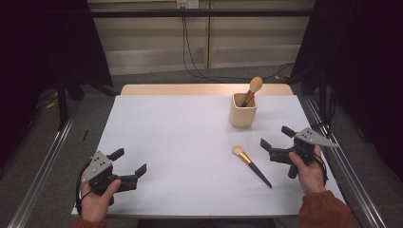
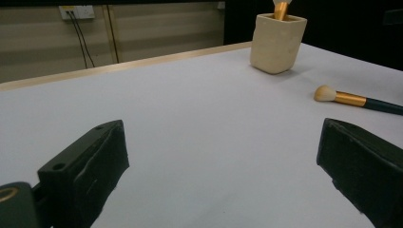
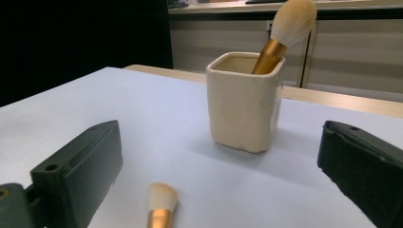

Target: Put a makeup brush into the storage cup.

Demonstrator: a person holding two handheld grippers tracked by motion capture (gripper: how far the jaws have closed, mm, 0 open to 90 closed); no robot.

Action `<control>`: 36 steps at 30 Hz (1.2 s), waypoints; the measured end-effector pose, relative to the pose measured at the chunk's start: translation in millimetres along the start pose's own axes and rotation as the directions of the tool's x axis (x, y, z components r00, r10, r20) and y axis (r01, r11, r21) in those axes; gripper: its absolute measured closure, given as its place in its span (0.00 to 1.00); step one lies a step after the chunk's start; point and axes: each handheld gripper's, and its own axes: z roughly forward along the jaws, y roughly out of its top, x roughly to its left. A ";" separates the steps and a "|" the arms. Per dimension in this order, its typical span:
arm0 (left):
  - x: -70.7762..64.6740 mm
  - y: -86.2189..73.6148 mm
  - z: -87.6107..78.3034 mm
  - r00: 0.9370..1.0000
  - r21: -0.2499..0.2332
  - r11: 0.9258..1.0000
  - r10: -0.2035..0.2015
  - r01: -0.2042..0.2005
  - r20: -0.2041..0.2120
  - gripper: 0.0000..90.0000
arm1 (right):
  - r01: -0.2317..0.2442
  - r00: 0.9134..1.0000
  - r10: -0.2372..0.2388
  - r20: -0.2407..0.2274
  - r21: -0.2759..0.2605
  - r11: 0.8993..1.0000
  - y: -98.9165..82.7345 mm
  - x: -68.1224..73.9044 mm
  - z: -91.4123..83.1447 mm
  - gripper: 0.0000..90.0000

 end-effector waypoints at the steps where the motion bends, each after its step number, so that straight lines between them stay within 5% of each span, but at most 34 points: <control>1: 0.0 -0.4 -0.2 1.000 -0.002 1.000 -0.002 0.002 0.000 0.03 | -0.004 1.000 0.004 0.001 -0.005 1.000 -2.3 0.3 -3.0 0.01; 23: -4.8 -2.8 -13.9 1.000 -0.017 1.000 -0.007 0.007 -0.020 0.03 | -0.015 0.999 0.016 0.038 -0.032 0.999 -30.5 6.0 -63.2 0.02; 36: -0.8 -3.8 -11.3 1.000 -0.014 1.000 -0.006 0.006 -0.019 0.03 | -0.005 1.000 0.005 0.003 -0.023 1.000 -29.8 8.9 -56.4 0.01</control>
